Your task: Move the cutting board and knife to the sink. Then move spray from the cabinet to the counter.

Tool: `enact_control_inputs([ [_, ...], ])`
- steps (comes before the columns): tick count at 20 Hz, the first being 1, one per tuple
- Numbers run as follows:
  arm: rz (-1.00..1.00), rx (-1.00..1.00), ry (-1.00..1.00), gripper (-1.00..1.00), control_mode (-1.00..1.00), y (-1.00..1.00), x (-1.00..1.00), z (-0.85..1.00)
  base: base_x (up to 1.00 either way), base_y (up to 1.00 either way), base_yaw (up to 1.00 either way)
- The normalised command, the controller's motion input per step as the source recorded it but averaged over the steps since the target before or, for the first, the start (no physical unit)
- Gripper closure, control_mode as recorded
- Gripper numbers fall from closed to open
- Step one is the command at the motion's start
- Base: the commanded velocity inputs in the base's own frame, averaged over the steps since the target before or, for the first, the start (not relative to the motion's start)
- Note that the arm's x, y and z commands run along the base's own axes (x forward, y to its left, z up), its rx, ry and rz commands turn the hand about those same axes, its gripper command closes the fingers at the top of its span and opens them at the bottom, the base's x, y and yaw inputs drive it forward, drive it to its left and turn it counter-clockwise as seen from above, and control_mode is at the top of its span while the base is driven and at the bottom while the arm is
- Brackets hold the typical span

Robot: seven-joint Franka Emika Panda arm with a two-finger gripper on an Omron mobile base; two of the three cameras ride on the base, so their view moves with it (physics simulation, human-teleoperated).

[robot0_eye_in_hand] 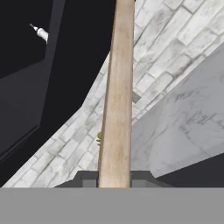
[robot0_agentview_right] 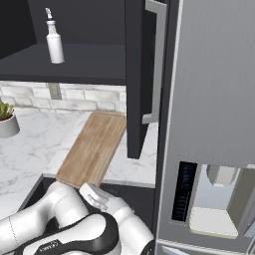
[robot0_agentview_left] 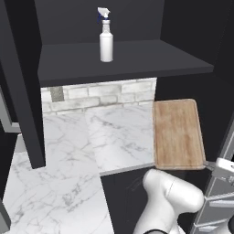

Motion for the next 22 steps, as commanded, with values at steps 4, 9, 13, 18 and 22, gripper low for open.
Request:
enact_control_inputs([
  [4,-0.07,0.0,0.0,1.0,-1.0,0.02,0.41,0.28,0.0,0.0,0.0],
  [9,-0.04,0.0,0.0,1.0,-1.0,0.0,0.12,0.13,0.0,0.0,0.0],
  [13,0.0,0.0,0.0,1.0,-1.0,0.0,0.0,0.0,0.0,0.0,0.0],
  [18,0.03,0.0,-0.01,1.0,1.0,-0.06,0.01,0.0,0.03,-0.04,0.02],
  [22,0.0,0.0,0.0,1.0,1.0,0.0,0.0,0.0,-0.08,-0.22,0.03],
])
